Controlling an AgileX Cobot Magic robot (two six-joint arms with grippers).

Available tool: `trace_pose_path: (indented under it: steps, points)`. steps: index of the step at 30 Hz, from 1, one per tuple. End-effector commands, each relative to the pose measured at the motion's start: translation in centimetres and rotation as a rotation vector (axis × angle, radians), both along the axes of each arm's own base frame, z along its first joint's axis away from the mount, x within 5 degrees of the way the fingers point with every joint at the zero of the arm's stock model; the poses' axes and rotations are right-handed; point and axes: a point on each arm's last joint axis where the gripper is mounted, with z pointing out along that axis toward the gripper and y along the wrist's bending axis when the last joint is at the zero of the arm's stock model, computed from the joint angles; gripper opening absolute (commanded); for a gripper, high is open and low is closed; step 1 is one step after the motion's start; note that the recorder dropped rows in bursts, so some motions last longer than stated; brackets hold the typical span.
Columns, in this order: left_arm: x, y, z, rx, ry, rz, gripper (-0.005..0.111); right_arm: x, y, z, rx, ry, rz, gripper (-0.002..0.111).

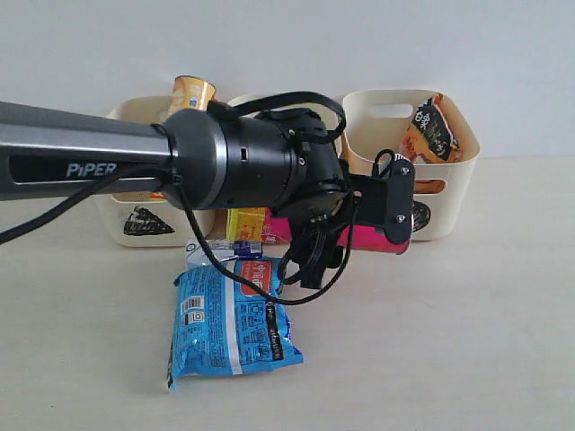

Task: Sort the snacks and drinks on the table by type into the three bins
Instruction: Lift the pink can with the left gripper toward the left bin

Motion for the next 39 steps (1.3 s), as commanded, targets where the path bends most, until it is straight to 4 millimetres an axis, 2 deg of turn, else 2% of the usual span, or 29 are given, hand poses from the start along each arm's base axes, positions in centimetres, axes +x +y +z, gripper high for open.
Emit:
trace_pose_path:
  steps: [1,9,15,19,23,30,34,39]
  points:
    - [-2.4,-0.4,2.4,-0.043,0.061,0.058,0.005,-0.1,0.0,0.0,-0.008,-0.007,0.002,0.0]
    - [-5.5,1.2,7.5,-0.172,0.215,0.209,0.004,-0.1,0.0,0.0,-0.01,-0.007,0.001,0.0]
    - [-5.4,3.3,11.1,-0.355,0.264,0.328,0.004,-0.1,0.0,0.0,-0.008,-0.007,0.002,0.0]
    - [-4.1,5.8,12.6,-0.462,0.312,0.437,0.004,-0.1,0.0,0.0,-0.008,-0.007,0.002,0.0]
    - [-2.1,9.2,14.1,-0.602,0.349,0.57,0.004,-0.1,0.0,0.1,-0.008,-0.011,0.002,0.0]
    - [1.6,16.2,16.6,-0.905,0.35,0.84,0.004,-0.1,0.0,0.1,-0.008,-0.008,0.002,0.0]
    - [4.3,21.3,17.6,-1.13,0.291,0.976,0.004,-0.1,0.0,0.1,-0.011,-0.008,0.001,0.0]
    - [6.1,24.5,18.6,-1.279,0.156,1.0,0.004,-0.1,0.0,0.1,-0.008,-0.008,0.002,0.0]
